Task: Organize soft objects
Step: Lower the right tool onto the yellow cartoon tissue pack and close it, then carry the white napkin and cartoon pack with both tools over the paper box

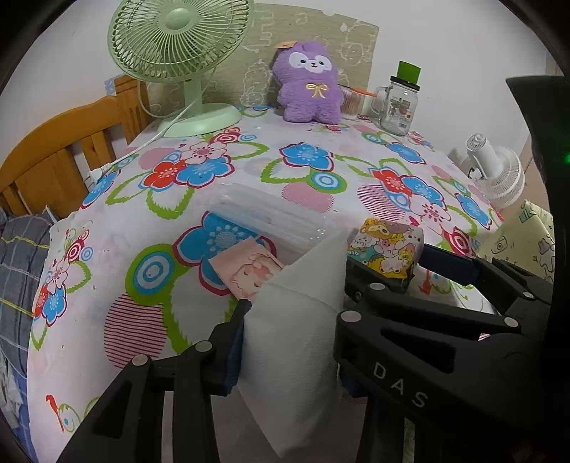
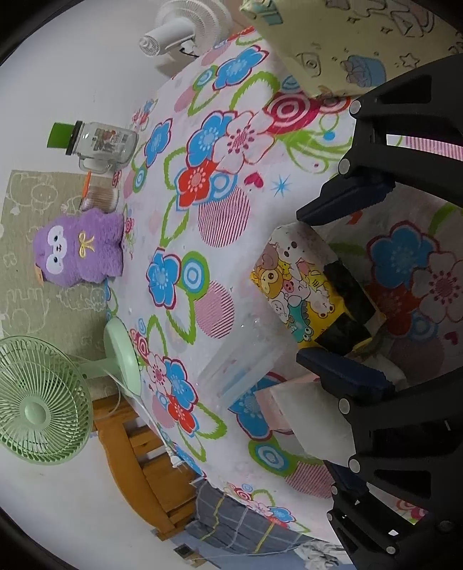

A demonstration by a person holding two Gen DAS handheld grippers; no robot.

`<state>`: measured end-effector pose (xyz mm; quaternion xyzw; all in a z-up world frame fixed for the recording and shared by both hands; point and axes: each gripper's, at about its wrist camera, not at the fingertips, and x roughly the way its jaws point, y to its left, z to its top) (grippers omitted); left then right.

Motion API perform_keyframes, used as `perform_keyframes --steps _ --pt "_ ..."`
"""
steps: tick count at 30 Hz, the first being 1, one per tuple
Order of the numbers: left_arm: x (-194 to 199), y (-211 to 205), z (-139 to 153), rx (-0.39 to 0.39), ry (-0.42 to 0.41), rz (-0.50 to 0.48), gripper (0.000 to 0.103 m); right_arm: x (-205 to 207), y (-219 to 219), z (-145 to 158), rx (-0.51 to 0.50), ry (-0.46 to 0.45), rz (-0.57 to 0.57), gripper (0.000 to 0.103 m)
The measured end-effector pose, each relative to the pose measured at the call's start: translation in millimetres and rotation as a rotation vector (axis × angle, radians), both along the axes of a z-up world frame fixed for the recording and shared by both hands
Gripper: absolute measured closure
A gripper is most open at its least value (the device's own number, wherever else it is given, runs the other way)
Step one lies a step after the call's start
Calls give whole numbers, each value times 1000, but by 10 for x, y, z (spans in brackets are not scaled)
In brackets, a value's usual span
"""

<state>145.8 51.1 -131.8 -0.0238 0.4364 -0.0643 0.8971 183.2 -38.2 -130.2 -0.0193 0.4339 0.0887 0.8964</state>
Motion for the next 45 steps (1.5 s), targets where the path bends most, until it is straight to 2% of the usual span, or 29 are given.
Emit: perform_keyframes --steps 7,9,14,35,45 --pt "-89 -78 50 5 -12 -2 59 -107 -92 53 12 -2 -9 48" --pt "-105 -94 54 5 -12 -2 59 -137 -117 65 15 -4 -12 57" --pt "-156 -147 80 -1 -15 -9 59 -203 -179 89 26 -2 -15 65" --pt "-439 -382 271 33 -63 -31 59 -615 -401 347 23 -69 -43 79" --pt "-606 -528 411 53 -97 -50 59 -851 -547 517 9 -118 -68 80"
